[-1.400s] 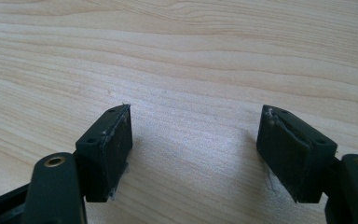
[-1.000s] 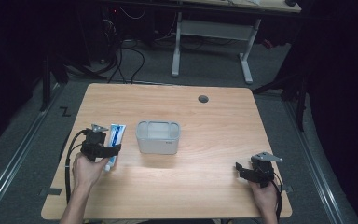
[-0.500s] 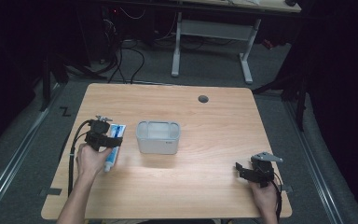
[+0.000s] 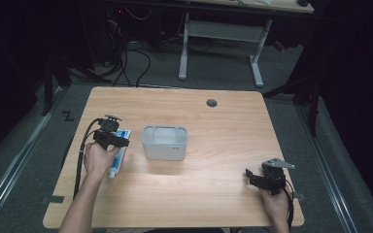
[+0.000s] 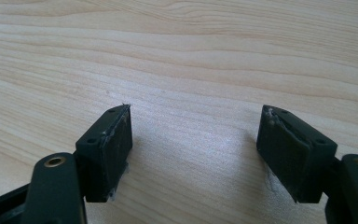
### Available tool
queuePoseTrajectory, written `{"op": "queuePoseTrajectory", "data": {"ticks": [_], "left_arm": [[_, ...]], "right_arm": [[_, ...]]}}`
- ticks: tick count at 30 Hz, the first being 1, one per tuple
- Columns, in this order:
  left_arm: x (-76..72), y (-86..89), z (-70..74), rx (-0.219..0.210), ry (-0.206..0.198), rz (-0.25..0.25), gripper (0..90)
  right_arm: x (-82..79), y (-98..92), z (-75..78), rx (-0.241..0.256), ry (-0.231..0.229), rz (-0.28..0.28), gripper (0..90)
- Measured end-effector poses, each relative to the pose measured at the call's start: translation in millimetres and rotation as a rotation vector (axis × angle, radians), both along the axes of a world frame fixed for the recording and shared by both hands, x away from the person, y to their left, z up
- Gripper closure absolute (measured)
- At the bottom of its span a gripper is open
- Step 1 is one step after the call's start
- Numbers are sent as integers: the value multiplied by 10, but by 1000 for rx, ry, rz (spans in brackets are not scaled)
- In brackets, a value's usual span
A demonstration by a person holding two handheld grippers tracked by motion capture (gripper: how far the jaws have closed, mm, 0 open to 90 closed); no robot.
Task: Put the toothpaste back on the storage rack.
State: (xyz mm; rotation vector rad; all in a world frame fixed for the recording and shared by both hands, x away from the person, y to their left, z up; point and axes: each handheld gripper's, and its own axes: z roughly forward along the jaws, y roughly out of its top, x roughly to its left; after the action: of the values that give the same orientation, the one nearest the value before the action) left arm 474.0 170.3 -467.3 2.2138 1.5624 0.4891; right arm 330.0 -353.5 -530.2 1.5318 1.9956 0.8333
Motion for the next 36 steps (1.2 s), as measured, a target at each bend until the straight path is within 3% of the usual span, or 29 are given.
{"op": "queuePoseTrajectory", "data": {"ticks": [13, 26, 29, 36], "left_arm": [[212, -82, -157, 15, 95, 16, 332], [304, -98, -291, 16, 150, 50, 367], [315, -100, -321, 38, 145, 60, 395], [336, -72, -336, 14, 156, 78, 409]], "right_arm": [[0, 0, 0, -1, 0, 0, 266], [0, 0, 0, -1, 0, 0, 267], [0, 0, 0, -1, 0, 0, 267], [-1, 0, 0, -1, 0, 0, 267]]}}
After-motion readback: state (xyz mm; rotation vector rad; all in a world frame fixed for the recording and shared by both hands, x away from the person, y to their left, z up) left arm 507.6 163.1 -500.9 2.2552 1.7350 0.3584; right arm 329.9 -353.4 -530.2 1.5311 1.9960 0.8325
